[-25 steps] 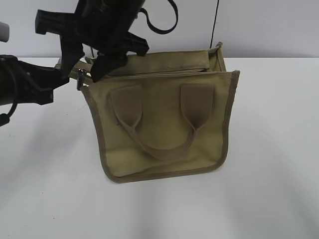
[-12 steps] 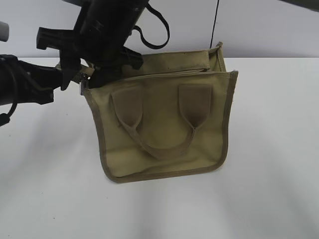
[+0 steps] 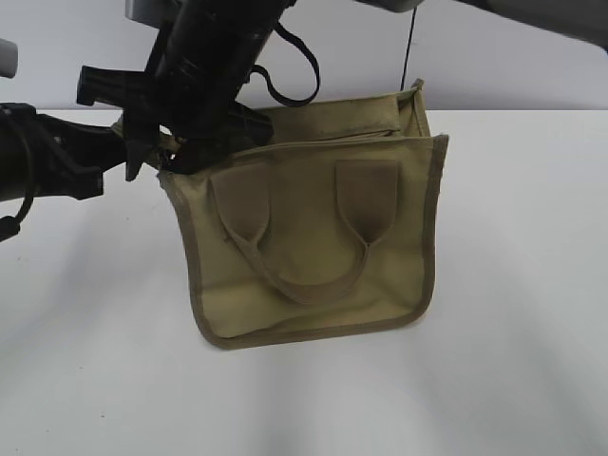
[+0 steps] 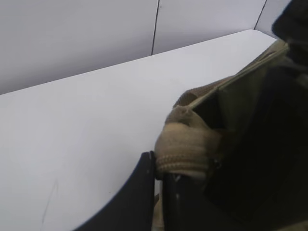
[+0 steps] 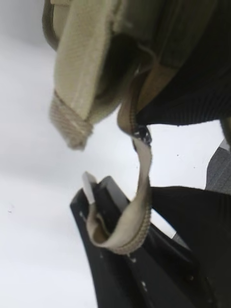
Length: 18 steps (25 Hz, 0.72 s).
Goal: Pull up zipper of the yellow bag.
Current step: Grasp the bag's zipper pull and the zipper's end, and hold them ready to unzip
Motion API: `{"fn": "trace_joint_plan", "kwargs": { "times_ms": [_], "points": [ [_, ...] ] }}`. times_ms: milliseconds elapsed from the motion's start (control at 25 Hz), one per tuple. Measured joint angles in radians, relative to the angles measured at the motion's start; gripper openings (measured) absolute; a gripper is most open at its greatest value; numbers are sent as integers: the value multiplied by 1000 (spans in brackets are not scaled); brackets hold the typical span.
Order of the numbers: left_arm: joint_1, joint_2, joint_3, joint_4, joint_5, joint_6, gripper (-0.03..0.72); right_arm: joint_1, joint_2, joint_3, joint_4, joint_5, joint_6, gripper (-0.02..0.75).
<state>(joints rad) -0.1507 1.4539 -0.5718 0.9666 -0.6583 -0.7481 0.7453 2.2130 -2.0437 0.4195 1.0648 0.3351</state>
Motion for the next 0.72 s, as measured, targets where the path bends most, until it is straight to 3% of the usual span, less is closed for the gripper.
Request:
{"fn": "trace_joint_plan", "kwargs": {
  "times_ms": [320, 480, 720],
  "points": [
    [0, 0, 0, 12, -8, -11, 2, 0, 20, -2, -17, -29, 62, 197],
    [0, 0, 0, 13, -12, -12, 2, 0, 23, -2, -42, -31, 65, 52],
    [0, 2, 0, 14, -13, -14, 2, 0, 18, -3, -48, 13, 20, 27]
  ]
}}
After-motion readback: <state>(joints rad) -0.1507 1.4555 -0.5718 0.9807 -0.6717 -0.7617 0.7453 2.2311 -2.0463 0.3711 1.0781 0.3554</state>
